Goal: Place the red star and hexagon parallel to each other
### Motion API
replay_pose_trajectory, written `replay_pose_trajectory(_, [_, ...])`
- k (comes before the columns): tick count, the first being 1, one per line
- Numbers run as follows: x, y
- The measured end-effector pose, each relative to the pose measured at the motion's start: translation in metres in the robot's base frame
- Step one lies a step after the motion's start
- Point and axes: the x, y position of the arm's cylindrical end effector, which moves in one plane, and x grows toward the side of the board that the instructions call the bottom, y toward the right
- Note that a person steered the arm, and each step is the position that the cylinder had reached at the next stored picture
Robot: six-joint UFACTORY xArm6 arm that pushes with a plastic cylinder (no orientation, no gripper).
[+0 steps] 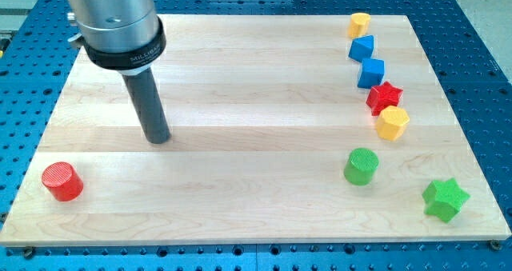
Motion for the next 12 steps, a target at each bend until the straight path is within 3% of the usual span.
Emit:
replay_pose_trajectory(2, [0.0, 0.021])
replay_pose_trajectory(3, [-0.015, 0.141])
replay_pose_trajectory(5, [-0.013, 0.32])
replay_pose_trajectory(7, [0.025, 0.35])
replay_pose_trajectory(8, [0.059, 0.413])
replay_pose_trajectory(9, [0.011, 0.466])
replay_pose_trajectory(10, [-0.047, 0.454])
replay_pose_trajectory(12, [-0.063, 0.331])
